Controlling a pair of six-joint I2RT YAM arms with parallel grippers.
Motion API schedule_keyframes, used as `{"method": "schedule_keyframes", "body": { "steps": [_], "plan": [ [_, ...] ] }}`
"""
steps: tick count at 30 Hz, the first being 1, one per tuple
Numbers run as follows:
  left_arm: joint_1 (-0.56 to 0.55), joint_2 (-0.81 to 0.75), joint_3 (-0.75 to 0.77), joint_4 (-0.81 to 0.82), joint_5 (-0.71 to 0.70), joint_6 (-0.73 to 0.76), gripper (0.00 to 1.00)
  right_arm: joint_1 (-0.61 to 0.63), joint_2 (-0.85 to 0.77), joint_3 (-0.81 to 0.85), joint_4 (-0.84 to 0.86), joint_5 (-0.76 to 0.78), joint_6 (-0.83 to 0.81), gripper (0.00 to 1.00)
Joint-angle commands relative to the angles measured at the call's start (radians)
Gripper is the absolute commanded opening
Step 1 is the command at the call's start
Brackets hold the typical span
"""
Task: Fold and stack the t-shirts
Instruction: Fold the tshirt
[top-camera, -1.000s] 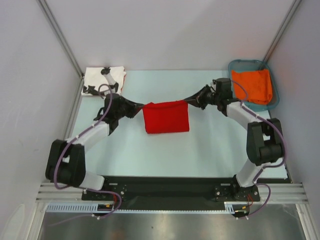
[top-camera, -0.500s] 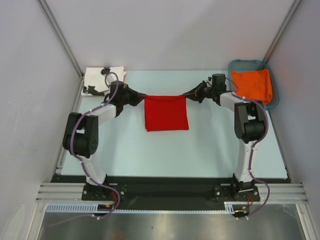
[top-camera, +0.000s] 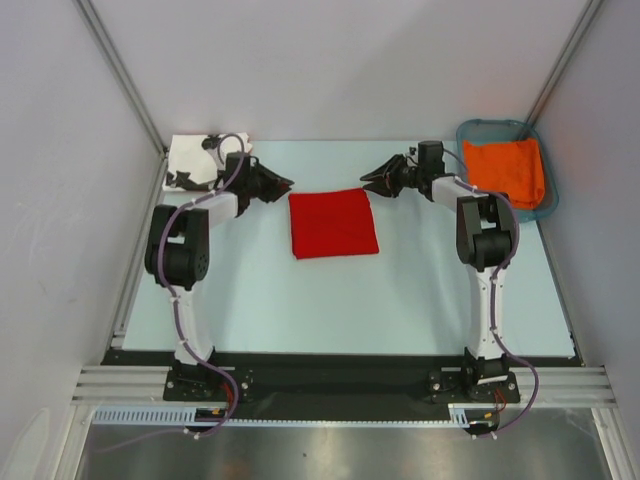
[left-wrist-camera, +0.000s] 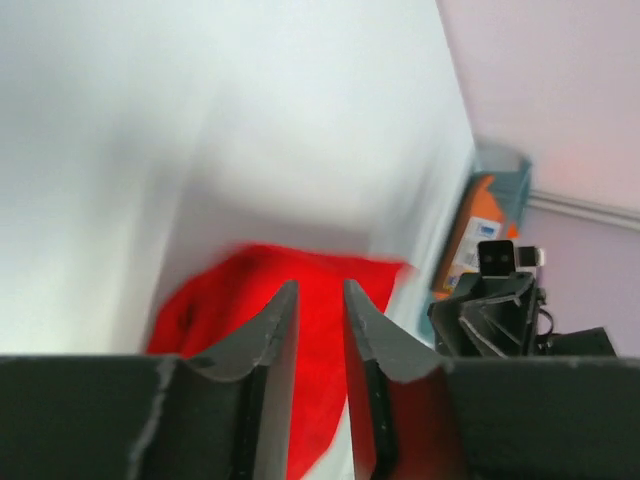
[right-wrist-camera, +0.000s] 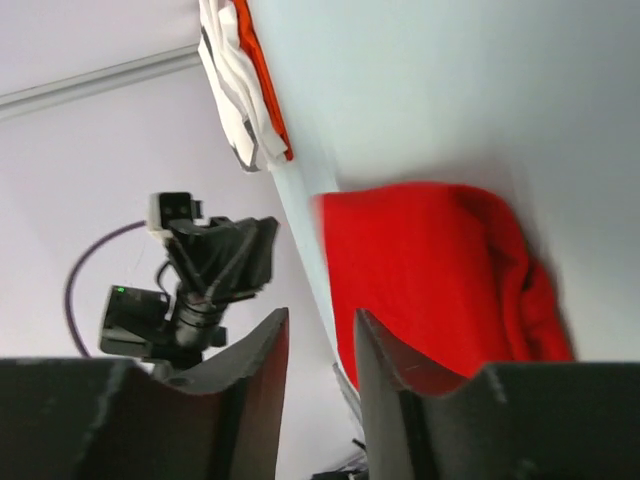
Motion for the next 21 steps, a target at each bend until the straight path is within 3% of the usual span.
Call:
{"method": "schedule_keyframes", "body": {
  "steps": [1,2,4,5,8,10,11,13,15,19,21],
  "plan": [
    [0.019,0.071,0.208,-0.07,0.05,0.222,0.3,-0.022,0.087,0.152,-0.044,-0.039,-0.069,0.39],
    [0.019,0.083,0.321,-0.199,0.048,0.274,0.31,-0.03,0.095,0.186,-0.101,-0.041,-0.156,0.42],
    [0.015,0.064,0.353,-0.261,0.013,0.388,0.32,-0.047,0.092,0.242,-0.242,-0.038,-0.279,0.47],
    [0.012,0.01,0.318,-0.262,0.01,0.4,0.34,-0.055,0.054,0.277,-0.319,0.025,-0.413,0.49],
    [-0.011,-0.098,0.185,-0.17,0.082,0.401,0.38,-0.023,-0.035,0.219,-0.384,0.05,-0.521,0.51],
    [-0.033,-0.13,0.1,-0.06,0.145,0.307,0.37,0.007,-0.072,0.132,-0.238,0.026,-0.466,0.48],
    [-0.065,-0.144,0.01,0.082,0.216,0.263,0.35,0.034,-0.091,0.06,-0.18,0.018,-0.423,0.46],
    [-0.099,-0.152,-0.057,0.154,0.252,0.186,0.33,0.06,-0.088,0.007,-0.032,0.015,-0.326,0.37],
    [-0.146,-0.175,-0.164,0.238,0.254,0.169,0.33,0.086,-0.056,-0.026,0.024,0.021,-0.275,0.33],
    [-0.177,-0.148,-0.269,0.363,0.297,0.151,0.3,0.106,0.073,0.01,0.266,-0.033,-0.072,0.13],
    [-0.162,-0.137,-0.302,0.381,0.312,0.175,0.27,0.106,0.116,0.036,0.32,-0.042,-0.015,0.12]
  ]
}}
